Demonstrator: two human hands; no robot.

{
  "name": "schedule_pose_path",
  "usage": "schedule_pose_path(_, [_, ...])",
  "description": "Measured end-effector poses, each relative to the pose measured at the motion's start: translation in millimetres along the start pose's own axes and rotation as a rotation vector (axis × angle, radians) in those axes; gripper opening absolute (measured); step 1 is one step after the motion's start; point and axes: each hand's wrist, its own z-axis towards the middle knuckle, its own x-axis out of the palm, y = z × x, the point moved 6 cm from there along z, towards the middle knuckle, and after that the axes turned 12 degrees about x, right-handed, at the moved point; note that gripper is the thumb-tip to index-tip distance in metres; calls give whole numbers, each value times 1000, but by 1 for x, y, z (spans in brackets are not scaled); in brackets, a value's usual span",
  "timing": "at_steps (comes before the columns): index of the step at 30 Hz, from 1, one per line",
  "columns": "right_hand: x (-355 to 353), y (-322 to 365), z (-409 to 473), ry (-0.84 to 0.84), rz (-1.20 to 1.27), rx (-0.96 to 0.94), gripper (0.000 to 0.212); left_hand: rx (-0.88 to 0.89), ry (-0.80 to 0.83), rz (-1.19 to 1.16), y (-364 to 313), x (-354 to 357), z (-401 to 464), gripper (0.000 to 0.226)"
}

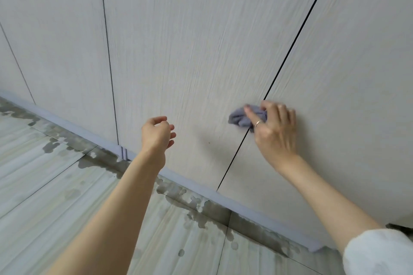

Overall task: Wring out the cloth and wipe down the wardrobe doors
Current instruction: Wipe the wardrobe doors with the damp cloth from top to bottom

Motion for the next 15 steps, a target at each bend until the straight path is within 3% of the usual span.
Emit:
schedule_pose_path(4, [-13, -14, 52, -184, -24, 236, 31, -17, -13, -17, -1, 4, 0, 34])
schedule_pose_path(6, [5, 4, 44, -195, 24, 255, 34, -17, -23, -29, -2, 3, 1, 34])
schedule_pose_path(8, [34, 38, 9, -69, 62, 42, 29, -17, -37, -32, -3, -2, 3, 34])
schedule_pose_path(10, [66, 74, -50, 164, -18, -259, 19, -16, -58, -35, -3, -11, 4, 34])
schedule_pose_path(11, [77, 82, -78, 271, -78, -322, 18, -13, -64, -38, -3, -15, 3, 34])
schedule_pose_path(13, [85, 84, -109, 427, -127, -313, 18, -7, -70, -41, -5, -20, 5, 35])
schedule_pose_path(15, [78, 75, -101, 397, -107, -281, 9, -16, -79, -40, -6, -23, 6, 35])
